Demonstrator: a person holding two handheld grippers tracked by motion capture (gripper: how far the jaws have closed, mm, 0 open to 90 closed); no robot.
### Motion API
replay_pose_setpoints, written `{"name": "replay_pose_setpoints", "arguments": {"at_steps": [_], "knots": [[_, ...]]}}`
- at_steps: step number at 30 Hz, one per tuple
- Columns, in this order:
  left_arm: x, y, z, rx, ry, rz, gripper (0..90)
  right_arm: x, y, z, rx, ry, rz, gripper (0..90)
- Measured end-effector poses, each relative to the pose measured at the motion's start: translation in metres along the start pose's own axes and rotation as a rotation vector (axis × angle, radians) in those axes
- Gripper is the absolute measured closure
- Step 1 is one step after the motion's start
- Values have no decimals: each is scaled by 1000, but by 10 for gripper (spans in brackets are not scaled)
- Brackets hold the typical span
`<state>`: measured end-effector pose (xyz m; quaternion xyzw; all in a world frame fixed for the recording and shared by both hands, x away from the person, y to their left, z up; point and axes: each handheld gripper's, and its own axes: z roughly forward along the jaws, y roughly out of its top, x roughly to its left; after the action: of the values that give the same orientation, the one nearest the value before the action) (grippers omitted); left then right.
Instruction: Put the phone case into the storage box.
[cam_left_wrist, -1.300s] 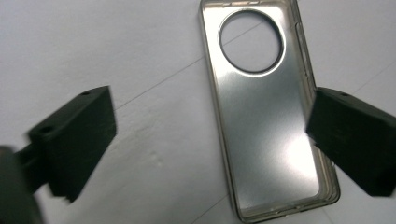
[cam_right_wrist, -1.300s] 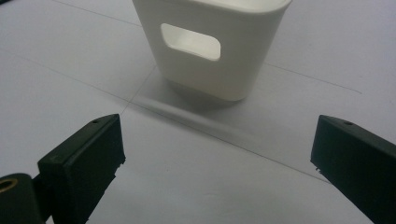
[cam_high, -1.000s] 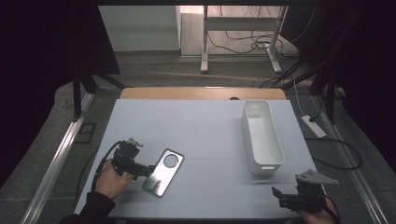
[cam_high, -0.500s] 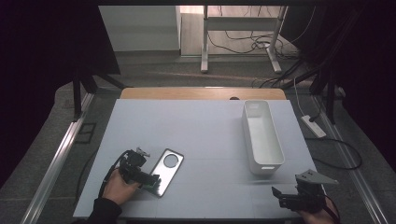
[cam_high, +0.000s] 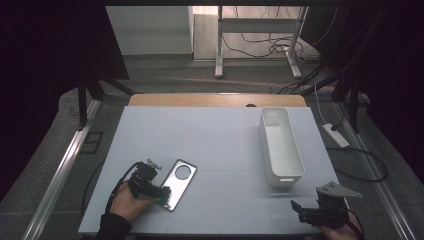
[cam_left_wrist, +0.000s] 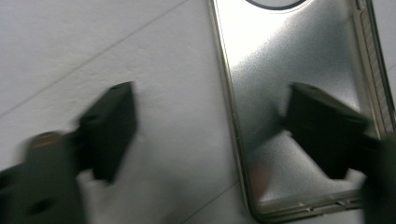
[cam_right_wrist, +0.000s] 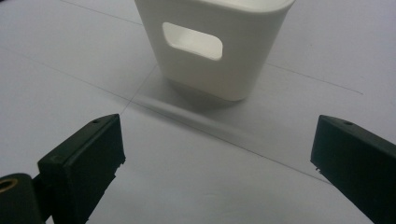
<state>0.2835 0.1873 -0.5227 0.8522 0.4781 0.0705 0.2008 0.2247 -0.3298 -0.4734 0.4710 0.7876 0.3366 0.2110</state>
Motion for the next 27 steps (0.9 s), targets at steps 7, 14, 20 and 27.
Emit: {"name": "replay_pose_setpoints", "arguments": {"at_steps": [7, 14, 20, 27], "knots": [[0, -2, -6, -12, -46, -16, 653, 0, 0, 0, 0, -2, -3, 20], [2, 1, -6, 0, -81, -32, 855, 0, 0, 0, 1, -1, -2, 20], [3, 1, -6, 0, -87, -21, 886, 0, 0, 0, 0, -1, -1, 20], [4, -5, -5, -48, -104, -19, 890, 0, 0, 0, -1, 2, -1, 20]]}}
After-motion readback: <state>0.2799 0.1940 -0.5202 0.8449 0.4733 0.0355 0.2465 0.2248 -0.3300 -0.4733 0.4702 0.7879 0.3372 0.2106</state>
